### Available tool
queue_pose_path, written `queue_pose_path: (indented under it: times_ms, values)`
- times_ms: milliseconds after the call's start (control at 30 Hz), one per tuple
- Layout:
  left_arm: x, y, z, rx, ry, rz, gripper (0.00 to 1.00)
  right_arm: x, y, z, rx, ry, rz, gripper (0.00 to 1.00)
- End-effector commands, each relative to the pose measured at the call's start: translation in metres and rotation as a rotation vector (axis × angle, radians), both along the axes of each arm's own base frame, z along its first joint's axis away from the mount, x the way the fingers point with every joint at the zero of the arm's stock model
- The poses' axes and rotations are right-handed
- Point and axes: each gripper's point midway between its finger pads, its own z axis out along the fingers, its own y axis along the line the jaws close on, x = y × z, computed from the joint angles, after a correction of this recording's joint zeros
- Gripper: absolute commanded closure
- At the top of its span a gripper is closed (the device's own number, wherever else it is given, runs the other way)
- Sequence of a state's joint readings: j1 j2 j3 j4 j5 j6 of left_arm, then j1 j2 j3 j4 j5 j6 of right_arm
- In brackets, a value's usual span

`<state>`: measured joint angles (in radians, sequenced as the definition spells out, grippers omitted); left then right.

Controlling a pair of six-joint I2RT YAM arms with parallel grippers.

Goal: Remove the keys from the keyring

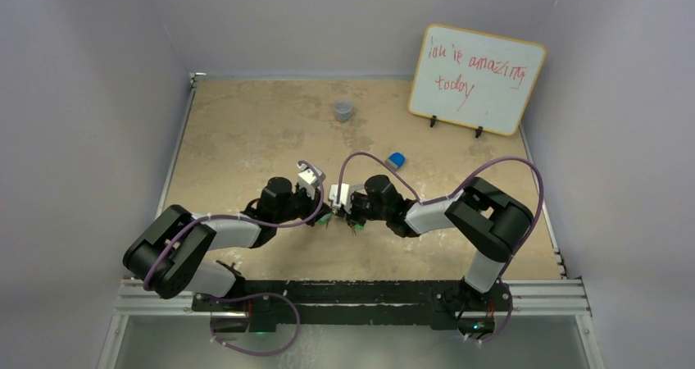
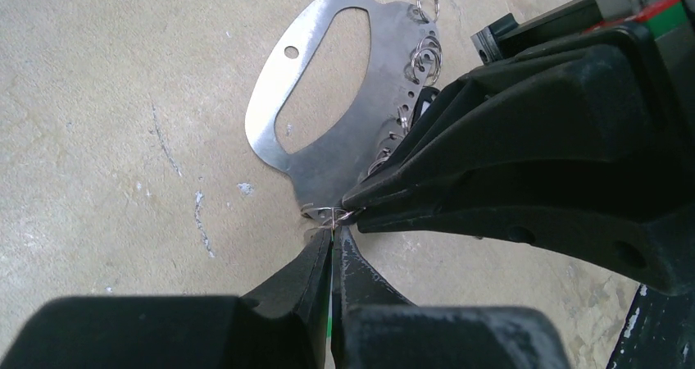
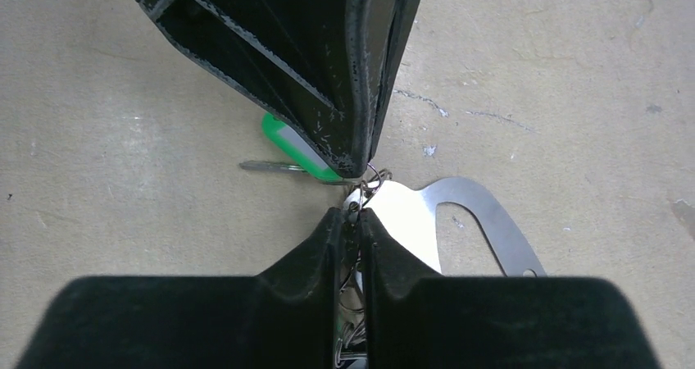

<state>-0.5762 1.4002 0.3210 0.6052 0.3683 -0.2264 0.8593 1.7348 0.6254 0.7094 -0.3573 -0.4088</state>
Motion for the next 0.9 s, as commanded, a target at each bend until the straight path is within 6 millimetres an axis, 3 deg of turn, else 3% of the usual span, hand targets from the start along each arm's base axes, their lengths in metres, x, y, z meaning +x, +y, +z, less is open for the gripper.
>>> queue_pose_path:
  times_ms: [0,100,433,867]
  values:
    - [0.004,-0.004,0.011,-0.043,-0.026,-0.006,1.00,-0.002,0.004,0.007,0.034,-0.028,0.017,0.89]
    - [0.003,-0.003,0.010,-0.044,-0.021,-0.005,1.00,-0.001,0.002,0.008,0.040,-0.036,0.011,1.00]
    - [-0.003,-0.008,0.015,-0.094,0.037,-0.001,1.00,0.004,-0.002,0.012,0.068,-0.058,-0.037,1.00]
    - [-0.014,-0.007,0.020,-0.172,0.176,0.072,1.00,0.016,-0.009,0.034,0.157,-0.159,-0.117,1.00]
